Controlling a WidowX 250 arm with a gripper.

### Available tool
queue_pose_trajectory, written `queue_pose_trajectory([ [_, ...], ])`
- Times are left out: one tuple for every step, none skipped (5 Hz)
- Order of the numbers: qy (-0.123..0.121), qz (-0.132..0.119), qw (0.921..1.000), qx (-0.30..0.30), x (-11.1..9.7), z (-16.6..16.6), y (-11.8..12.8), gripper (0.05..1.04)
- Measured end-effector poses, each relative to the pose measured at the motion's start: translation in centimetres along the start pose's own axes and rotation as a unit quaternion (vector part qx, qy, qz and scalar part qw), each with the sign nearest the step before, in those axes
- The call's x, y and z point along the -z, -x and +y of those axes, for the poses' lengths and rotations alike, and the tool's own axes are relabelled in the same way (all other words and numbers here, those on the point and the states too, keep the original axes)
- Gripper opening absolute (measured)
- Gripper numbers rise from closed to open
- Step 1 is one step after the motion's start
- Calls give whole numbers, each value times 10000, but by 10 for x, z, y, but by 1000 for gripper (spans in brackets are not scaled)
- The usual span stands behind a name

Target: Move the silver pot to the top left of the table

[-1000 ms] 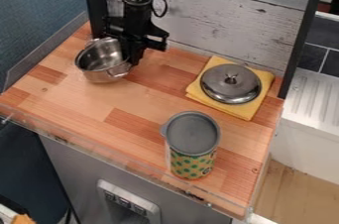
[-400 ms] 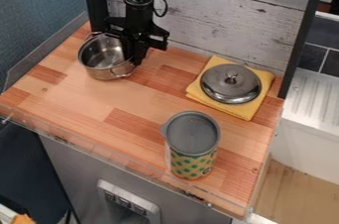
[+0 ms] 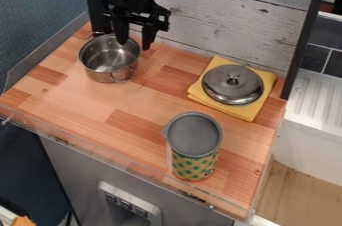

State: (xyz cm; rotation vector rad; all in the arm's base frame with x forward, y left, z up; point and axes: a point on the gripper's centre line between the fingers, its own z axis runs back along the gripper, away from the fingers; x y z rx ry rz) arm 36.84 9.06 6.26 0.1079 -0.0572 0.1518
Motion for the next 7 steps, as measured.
queue_pose_trajectory([
  [80,60,9999,83,-6,-3,6,1014],
  [80,45,9999,83,-6,-3,5,1009],
  [80,45,9999,83,-6,-3,5,1003],
  [79,38,9999,75,-6,-2,5,1001],
  [80,45,9999,83,-6,-3,5,1001],
  [80,45,9999,83,-6,-3,5,1001],
  [80,45,9999,83,-6,-3,6,1001],
])
